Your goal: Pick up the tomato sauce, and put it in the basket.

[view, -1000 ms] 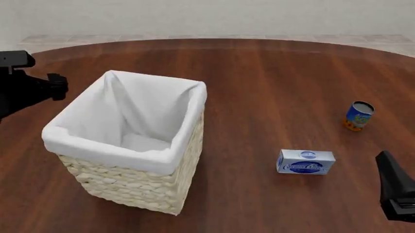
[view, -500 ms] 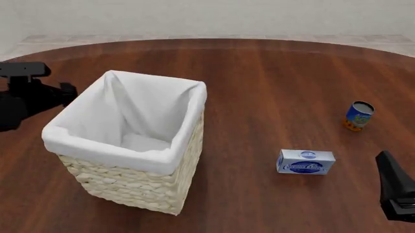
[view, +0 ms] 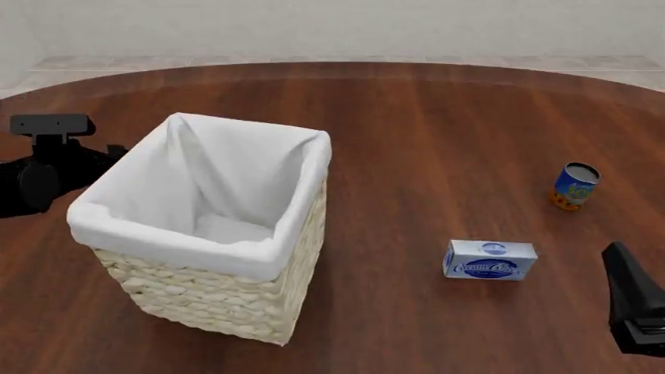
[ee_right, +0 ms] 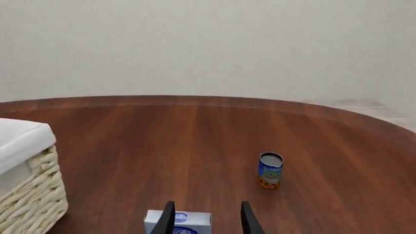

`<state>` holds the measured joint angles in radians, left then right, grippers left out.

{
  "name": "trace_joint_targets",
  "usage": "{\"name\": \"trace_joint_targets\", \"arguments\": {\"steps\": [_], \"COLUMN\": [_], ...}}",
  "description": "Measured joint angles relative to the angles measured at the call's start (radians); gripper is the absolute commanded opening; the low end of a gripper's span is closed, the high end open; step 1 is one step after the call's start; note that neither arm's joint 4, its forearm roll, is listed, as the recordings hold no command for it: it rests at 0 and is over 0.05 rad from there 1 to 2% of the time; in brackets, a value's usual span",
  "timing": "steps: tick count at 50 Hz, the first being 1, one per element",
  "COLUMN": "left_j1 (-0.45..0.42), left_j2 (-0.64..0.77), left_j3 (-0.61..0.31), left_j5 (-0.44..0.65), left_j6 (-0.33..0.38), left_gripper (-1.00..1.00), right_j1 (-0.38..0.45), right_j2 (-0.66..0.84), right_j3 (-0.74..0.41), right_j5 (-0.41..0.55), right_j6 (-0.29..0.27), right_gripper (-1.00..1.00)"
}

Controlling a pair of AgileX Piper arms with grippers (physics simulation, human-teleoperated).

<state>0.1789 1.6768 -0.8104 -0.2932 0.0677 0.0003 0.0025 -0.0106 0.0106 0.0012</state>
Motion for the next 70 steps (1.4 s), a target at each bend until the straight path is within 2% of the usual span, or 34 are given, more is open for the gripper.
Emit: {"name": "trace_joint_targets", "arguments": {"steps": [70], "left_j1": [-0.042], "left_j2": [0.169], "left_j3": [-0.049], "left_j5": [-0.062], "left_j6": [0.005], "left_gripper": [1.00], "right_j1": [0.000], "right_j2": [0.000], "right_j3": [0.000], "right_j5": [0.000], "right_j6": [0.000], "right_gripper": [1.00]}}
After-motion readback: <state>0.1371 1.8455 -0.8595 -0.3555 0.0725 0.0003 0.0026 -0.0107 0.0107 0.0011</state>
